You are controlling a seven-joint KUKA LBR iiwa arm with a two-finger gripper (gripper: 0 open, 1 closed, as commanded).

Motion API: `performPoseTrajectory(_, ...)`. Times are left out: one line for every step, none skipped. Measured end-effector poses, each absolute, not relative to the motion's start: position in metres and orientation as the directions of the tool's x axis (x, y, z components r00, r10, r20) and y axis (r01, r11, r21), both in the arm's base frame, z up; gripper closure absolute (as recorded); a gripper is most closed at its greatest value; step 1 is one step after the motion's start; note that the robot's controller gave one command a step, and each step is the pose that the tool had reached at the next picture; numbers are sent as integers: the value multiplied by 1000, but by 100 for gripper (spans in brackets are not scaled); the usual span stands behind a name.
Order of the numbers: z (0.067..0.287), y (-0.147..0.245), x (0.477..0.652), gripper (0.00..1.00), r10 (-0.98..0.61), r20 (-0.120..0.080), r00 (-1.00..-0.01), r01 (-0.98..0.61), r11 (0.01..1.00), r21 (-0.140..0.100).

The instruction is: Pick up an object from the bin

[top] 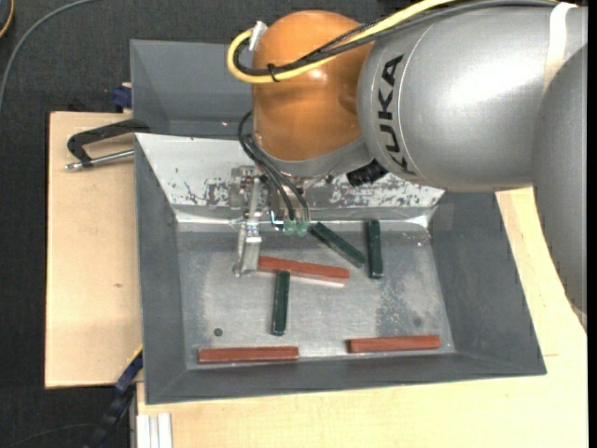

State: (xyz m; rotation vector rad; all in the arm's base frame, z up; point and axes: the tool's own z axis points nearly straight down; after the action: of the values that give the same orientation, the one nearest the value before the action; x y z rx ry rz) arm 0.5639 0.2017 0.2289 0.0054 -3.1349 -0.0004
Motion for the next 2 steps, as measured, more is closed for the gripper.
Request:
performPoseTrajectory(132,147,552,0,-218,3,-976,-218,976,0)
performPoseTrajectory(70,104,589,0,-394,-1,-919,-394,919,0)
